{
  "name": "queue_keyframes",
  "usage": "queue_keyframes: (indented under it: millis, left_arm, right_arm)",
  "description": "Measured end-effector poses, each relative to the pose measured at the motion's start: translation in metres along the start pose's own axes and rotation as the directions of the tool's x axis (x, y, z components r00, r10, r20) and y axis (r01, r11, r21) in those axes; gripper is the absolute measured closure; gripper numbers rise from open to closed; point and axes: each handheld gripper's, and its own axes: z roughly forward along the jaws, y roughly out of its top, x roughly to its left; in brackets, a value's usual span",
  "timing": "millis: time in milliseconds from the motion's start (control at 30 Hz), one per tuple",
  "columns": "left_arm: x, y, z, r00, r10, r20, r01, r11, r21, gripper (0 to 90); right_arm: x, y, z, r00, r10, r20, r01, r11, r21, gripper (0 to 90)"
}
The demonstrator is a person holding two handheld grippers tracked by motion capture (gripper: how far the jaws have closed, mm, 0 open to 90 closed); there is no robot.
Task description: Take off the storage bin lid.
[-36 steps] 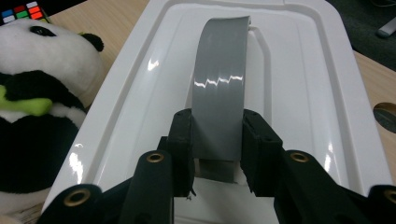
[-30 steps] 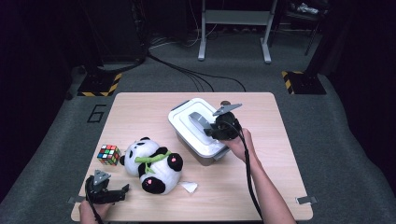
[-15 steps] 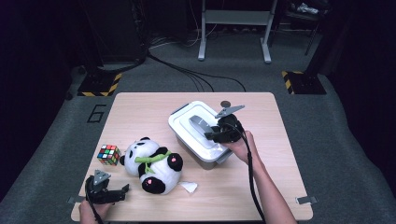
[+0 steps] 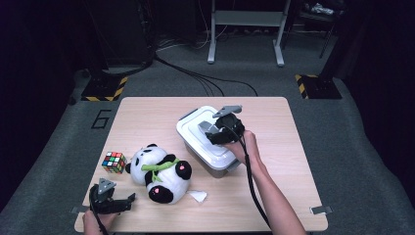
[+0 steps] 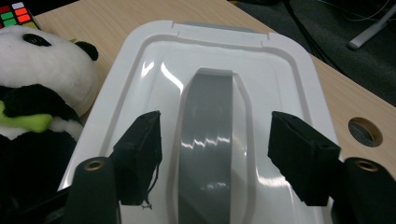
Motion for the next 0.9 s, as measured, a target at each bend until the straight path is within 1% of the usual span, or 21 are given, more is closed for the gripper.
queue_keyframes:
  millis: [33, 67, 100, 133, 167, 233, 267, 300, 333, 367, 400, 467, 533, 567, 633, 667, 700, 767, 900]
  left_arm:
    - [0.000, 0.000, 0.000, 1.0000, 0.000, 0.000, 0.000, 1.0000, 0.000, 0.2]
    - [0.000, 0.000, 0.000, 1.0000, 0.000, 0.000, 0.000, 1.0000, 0.003, 0.2]
    - [0.000, 0.000, 0.000, 1.0000, 0.000, 0.000, 0.000, 1.0000, 0.000, 0.2]
    - [0.000, 0.000, 0.000, 1.0000, 0.000, 0.000, 0.000, 1.0000, 0.001, 0.2]
    - [0.000, 0.000, 0.000, 1.0000, 0.001, -0.001, -0.001, 1.0000, 0.002, 0.2]
    - [0.000, 0.000, 0.000, 1.0000, 0.000, -0.001, 0.000, 1.0000, -0.001, 0.2]
    - [0.000, 0.000, 0.000, 1.0000, 0.000, 0.000, 0.000, 1.0000, 0.003, 0.2]
    - [0.000, 0.000, 0.000, 1.0000, 0.000, 0.000, 0.000, 1.0000, 0.003, 0.2]
    - [0.000, 0.000, 0.000, 1.0000, 0.000, 0.000, 0.000, 1.0000, 0.000, 0.2]
    - [0.000, 0.000, 0.000, 1.0000, 0.001, -0.001, -0.001, 1.0000, -0.001, 0.2]
    - [0.000, 0.000, 0.000, 1.0000, 0.001, -0.001, -0.001, 1.0000, -0.001, 0.2]
    - [0.000, 0.000, 0.000, 1.0000, 0.001, 0.000, -0.001, 1.0000, -0.001, 0.2]
    - [0.000, 0.000, 0.000, 1.0000, 0.001, -0.001, -0.001, 1.0000, -0.001, 0.2]
    - [0.000, 0.000, 0.000, 1.0000, 0.001, -0.001, -0.001, 1.0000, 0.002, 0.2]
    - [0.000, 0.000, 0.000, 1.0000, 0.001, 0.000, -0.001, 1.0000, 0.002, 0.2]
    - [0.000, 0.000, 0.000, 1.0000, 0.001, 0.000, -0.001, 1.0000, 0.002, 0.2]
    - [0.000, 0.000, 0.000, 1.0000, 0.001, 0.000, -0.001, 1.0000, -0.002, 0.2]
    - [0.000, 0.000, 0.000, 1.0000, 0.002, -0.001, -0.002, 1.0000, 0.003, 0.2]
    - [0.000, 0.000, 0.000, 1.0000, 0.002, -0.001, -0.002, 1.0000, 0.003, 0.1]
  right_arm:
    - [0.001, 0.003, 0.002, 1.0000, -0.007, 0.003, 0.007, 1.000, 0.009, 42.3]
    - [0.001, 0.005, 0.004, 0.9996, -0.029, 0.006, 0.029, 0.999, 0.021, 44.4]
    - [0.003, 0.007, 0.007, 0.9993, -0.033, 0.018, 0.032, 0.999, 0.038, 47.3]
    - [0.004, 0.009, 0.009, 0.9981, -0.054, 0.029, 0.053, 0.998, 0.045, 51.0]
    - [0.005, 0.010, 0.011, 0.9983, -0.048, 0.033, 0.046, 0.997, 0.054, 53.9]
    - [0.008, 0.011, 0.015, 0.9974, -0.052, 0.049, 0.049, 0.996, 0.074, 59.9]
    - [0.008, 0.011, 0.016, 0.9965, -0.066, 0.051, 0.062, 0.995, 0.073, 62.9]
    - [0.010, 0.011, 0.017, 0.9970, -0.059, 0.050, 0.055, 0.995, 0.082, 63.5]
    - [0.011, 0.011, 0.018, 0.9962, -0.059, 0.064, 0.053, 0.995, 0.084, 64.1]
    - [0.012, 0.011, 0.018, 0.9964, -0.055, 0.065, 0.049, 0.995, 0.082, 64.5]
    - [0.011, 0.012, 0.019, 0.9959, -0.062, 0.067, 0.057, 0.995, 0.080, 64.7]
    - [0.012, 0.012, 0.018, 0.9962, -0.052, 0.070, 0.047, 0.996, 0.080, 65.3]
    - [0.011, 0.012, 0.018, 0.9953, -0.059, 0.076, 0.053, 0.996, 0.077, 65.8]
    - [0.011, 0.012, 0.018, 0.9956, -0.061, 0.072, 0.056, 0.996, 0.074, 65.9]
    - [0.012, 0.013, 0.016, 0.9963, -0.047, 0.072, 0.041, 0.997, 0.072, 66.0]
    - [0.012, 0.014, 0.015, 0.9956, -0.060, 0.072, 0.056, 0.996, 0.063, 66.0]
    - [0.012, 0.015, 0.013, 0.9962, -0.053, 0.069, 0.049, 0.997, 0.064, 66.0]
    - [0.013, 0.018, 0.010, 0.9960, -0.061, 0.066, 0.058, 0.997, 0.051, 66.0]
    - [0.012, 0.024, 0.000, 0.9966, -0.052, 0.063, 0.051, 0.998, 0.030, 66.0]
